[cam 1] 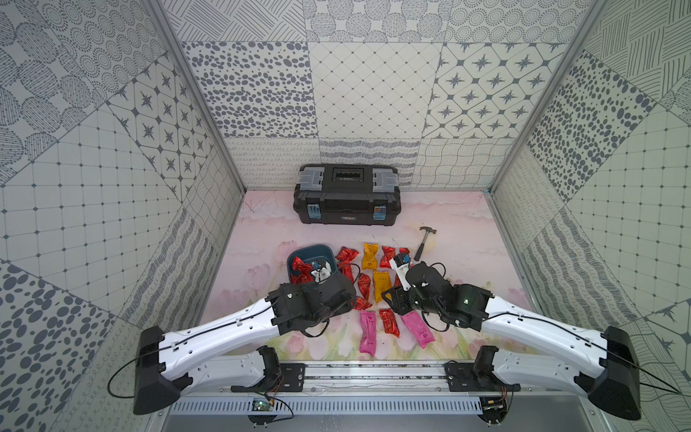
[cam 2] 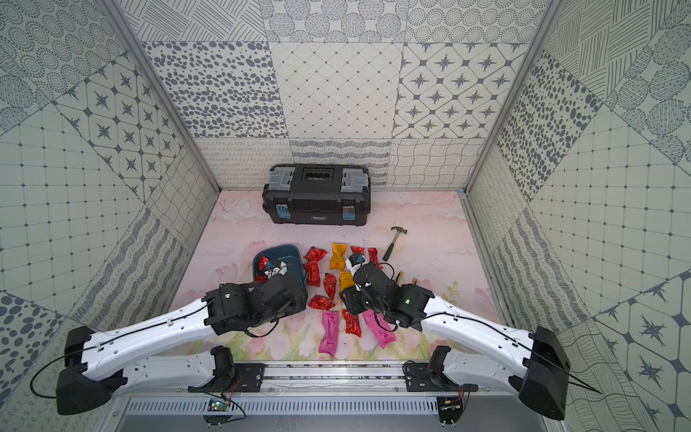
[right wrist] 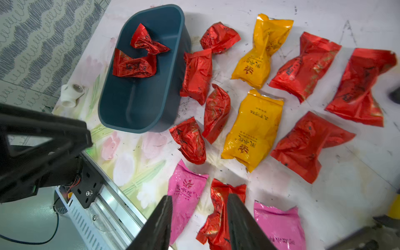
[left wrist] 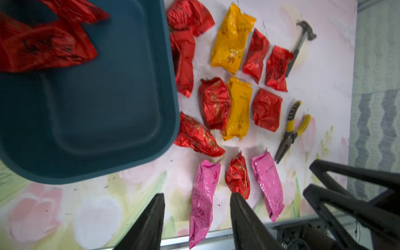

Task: Take the tea bags out of the storage box
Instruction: Pick up the tea bag from the storage box.

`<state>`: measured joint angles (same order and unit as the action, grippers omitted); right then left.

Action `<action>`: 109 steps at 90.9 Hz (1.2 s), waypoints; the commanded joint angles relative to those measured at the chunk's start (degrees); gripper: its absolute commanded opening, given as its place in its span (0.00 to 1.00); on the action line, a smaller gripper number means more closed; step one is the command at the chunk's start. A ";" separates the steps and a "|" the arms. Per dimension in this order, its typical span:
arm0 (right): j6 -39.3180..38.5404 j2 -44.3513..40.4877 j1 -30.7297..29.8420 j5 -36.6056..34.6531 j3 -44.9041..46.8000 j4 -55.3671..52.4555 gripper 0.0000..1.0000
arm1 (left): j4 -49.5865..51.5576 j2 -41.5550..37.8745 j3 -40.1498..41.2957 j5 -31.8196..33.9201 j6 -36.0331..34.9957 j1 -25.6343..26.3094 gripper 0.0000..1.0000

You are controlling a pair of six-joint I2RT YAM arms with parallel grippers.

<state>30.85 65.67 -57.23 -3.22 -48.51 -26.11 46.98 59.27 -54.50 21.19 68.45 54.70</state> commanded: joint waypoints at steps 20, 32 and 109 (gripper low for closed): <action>-9.34 19.74 0.02 9.86 -15.56 9.64 0.46 | 5.50 -1.74 -0.23 -14.94 -20.97 -32.84 0.50; -13.77 28.92 -0.30 12.03 -23.02 9.18 0.46 | 4.81 -0.58 0.55 -16.22 -21.96 -40.26 0.50; -35.09 65.34 -2.16 5.83 -53.97 17.09 0.48 | 6.91 0.90 8.77 -14.83 -6.18 -54.97 0.51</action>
<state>-3.70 127.90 -59.88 5.48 -99.00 -10.44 50.48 59.83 -46.33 6.17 58.24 0.27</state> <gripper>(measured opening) 0.485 0.508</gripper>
